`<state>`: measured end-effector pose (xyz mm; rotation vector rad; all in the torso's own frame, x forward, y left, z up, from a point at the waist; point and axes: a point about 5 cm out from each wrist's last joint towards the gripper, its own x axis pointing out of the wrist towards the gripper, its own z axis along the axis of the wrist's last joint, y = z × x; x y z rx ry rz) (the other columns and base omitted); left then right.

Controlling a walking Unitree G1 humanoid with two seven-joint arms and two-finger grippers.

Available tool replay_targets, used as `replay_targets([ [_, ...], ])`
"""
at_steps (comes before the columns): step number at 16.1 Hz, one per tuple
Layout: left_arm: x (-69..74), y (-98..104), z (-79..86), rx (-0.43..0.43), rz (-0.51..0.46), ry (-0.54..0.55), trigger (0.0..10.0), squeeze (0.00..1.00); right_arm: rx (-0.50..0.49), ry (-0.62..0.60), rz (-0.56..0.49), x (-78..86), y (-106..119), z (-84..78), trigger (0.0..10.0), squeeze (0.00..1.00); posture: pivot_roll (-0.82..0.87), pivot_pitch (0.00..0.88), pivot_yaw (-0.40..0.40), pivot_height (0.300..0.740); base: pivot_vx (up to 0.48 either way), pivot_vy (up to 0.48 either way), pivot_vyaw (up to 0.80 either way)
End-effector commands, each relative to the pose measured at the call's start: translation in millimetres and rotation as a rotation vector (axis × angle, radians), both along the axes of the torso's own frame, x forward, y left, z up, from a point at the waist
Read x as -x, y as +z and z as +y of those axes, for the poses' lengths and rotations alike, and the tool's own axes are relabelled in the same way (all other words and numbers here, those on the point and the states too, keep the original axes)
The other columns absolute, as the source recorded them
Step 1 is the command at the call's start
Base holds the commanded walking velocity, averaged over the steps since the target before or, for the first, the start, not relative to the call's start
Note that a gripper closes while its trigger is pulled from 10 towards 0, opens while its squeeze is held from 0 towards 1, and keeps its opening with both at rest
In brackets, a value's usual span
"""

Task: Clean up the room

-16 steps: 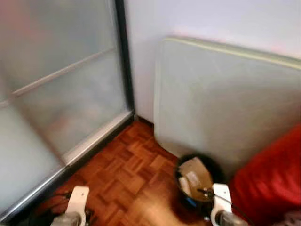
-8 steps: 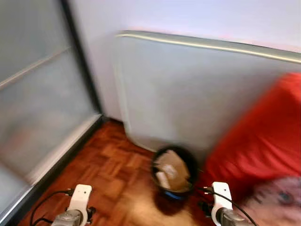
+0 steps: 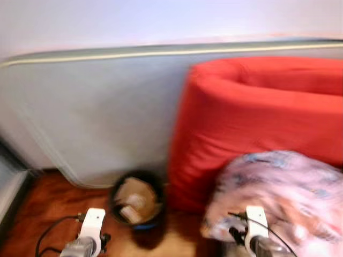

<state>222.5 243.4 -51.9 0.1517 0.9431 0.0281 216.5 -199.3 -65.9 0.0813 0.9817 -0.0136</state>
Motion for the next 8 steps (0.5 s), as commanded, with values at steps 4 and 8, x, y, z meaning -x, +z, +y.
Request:
replay_targets([
  [4,6.3,-1.8,7.2,-0.01,0.018,0.027,10.0,0.0,-0.022,-0.007,-0.003,1.8,-2.2,7.3,10.0,0.0,-0.03,0.0,0.018,0.74,0.0,0.0,-0.52],
  [8,6.3,-1.9,7.0,-0.014,0.023,0.018,10.0,0.0,-0.031,-0.016,-0.012,1.4,-1.9,7.5,10.0,0.0,-0.03,0.0,0.018,0.74,0.0,0.248,0.0],
])
